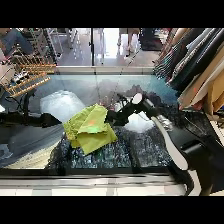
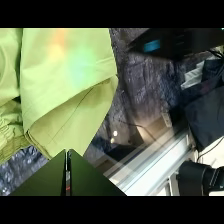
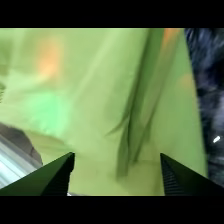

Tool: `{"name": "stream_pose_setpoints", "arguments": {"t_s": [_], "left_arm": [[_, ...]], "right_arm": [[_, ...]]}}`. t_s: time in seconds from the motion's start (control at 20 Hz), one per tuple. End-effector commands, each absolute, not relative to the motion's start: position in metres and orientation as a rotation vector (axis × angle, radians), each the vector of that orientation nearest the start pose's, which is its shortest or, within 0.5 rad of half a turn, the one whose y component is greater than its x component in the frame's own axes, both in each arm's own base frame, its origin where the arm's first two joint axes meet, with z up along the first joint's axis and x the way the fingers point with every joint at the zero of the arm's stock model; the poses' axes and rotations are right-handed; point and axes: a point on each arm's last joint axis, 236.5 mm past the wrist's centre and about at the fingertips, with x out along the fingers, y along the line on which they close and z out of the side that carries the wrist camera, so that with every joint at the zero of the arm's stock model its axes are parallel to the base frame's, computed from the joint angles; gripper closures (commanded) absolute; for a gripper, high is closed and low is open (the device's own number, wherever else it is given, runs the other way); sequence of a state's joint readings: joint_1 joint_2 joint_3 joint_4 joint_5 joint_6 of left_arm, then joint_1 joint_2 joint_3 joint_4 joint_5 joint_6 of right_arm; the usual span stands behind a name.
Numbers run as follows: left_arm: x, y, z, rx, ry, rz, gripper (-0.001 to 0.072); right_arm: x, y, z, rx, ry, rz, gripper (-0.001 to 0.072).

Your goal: Fold the clothes and pants, and hang the long-sleeved shirts on hangers.

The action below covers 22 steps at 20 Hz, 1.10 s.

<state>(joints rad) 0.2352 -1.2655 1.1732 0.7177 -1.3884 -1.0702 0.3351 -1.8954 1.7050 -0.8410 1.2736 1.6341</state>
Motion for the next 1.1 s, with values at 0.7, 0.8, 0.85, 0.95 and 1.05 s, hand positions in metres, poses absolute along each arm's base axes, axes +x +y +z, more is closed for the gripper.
{"name": "stream_pose_setpoints", "arguments": {"t_s": [0.7,0.8,0.85,0.95,1.05], "left_arm": [[0.362,-0.126,0.086,-0.387,1.118,-0.758,0.0689],[0.360,-0.139,0.082,-0.373,1.133,-0.783,0.0689],[0.359,-0.144,0.078,-0.366,1.147,-0.796,0.0689],[0.362,-0.155,0.066,-0.360,1.167,-0.805,0.0689],[0.371,-0.165,0.050,-0.361,1.178,-0.798,0.0689]], "right_arm": [[0.524,0.463,0.133,0.367,0.537,0.884,0.0459],[0.519,0.459,0.114,0.332,0.602,0.896,0.0028],[0.513,0.451,0.103,0.301,0.665,0.915,0.0022],[0.508,0.423,0.088,0.286,0.792,0.913,0.0030],[0.512,0.383,0.073,0.303,0.918,0.854,0.0161]]}}
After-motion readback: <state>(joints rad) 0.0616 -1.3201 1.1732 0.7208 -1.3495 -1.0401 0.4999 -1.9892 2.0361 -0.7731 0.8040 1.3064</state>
